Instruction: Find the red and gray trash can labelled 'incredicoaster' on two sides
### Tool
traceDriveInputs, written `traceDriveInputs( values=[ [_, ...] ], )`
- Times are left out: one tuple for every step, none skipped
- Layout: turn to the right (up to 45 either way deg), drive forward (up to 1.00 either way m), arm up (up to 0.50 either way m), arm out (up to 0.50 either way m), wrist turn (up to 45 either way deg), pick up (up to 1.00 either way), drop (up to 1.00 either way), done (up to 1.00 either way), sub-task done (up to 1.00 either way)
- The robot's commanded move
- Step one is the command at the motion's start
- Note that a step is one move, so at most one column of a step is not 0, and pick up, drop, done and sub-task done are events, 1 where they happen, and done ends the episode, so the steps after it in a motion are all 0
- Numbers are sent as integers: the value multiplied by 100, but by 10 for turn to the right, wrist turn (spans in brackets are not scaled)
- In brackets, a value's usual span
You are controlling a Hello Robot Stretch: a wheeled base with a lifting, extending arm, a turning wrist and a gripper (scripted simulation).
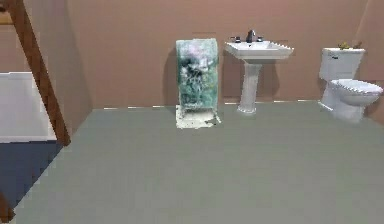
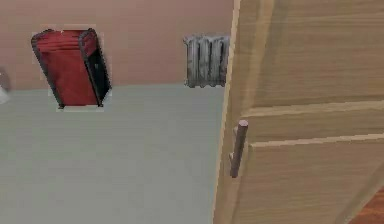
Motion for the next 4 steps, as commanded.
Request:
traceDriveInputs(
  values=[
    [450,0,0,0,0,0,0,0,0],
    [180,0,0,0,0,0,0,0,0],
    [0,100,0,0,0,0,0,0,0],
    [270,0,0,0,0,0,0,0,0]
  ],
)
